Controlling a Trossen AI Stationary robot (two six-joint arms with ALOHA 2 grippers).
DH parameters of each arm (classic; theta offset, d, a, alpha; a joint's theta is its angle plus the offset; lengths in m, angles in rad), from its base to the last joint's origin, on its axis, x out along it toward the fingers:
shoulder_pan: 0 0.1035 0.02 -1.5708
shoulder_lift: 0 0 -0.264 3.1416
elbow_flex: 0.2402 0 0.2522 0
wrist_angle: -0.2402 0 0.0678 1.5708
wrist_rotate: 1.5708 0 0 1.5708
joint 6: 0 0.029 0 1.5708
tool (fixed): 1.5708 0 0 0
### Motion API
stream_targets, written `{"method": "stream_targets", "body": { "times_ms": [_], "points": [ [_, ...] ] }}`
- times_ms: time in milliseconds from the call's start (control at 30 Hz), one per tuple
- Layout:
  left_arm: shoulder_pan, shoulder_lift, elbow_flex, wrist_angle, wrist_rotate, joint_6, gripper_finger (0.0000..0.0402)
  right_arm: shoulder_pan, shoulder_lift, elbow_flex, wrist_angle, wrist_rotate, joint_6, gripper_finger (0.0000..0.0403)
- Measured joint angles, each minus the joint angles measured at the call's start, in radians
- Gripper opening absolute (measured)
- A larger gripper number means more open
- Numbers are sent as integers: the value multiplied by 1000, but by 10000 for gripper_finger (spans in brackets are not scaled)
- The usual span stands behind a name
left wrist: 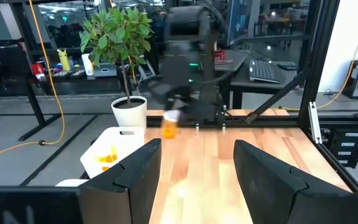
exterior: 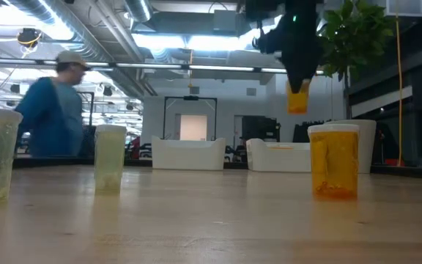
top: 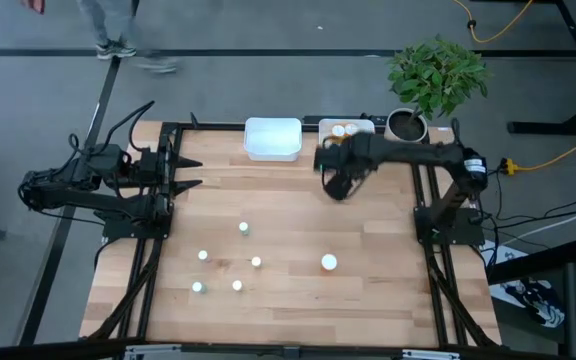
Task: Pick and place medicine bottles into bin by pill shape (circle, oval)
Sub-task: Put the orange capsule bottle into the right white bin
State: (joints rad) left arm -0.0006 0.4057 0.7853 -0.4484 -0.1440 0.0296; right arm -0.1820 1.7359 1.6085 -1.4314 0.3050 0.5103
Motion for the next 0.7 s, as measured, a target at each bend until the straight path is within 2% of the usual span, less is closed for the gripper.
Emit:
{"method": "stream_targets", "body": {
  "times_ms": [167, 333, 500, 700],
  "points": [
    [0, 0, 0, -19, 0, 0, 195, -209, 0, -49, 114, -72, -170, 210],
    [0, 0, 0, -27, 0, -1, 195, -366, 0, -127, 256, -130, -233, 211],
    [0, 0, 0, -36, 0, -1, 195, -449, 0, -204, 357, -182, -260, 212],
    [0, 0, 0, -37, 0, -1, 195, -502, 0, -269, 475, -185, -267, 212]
  ]
}}
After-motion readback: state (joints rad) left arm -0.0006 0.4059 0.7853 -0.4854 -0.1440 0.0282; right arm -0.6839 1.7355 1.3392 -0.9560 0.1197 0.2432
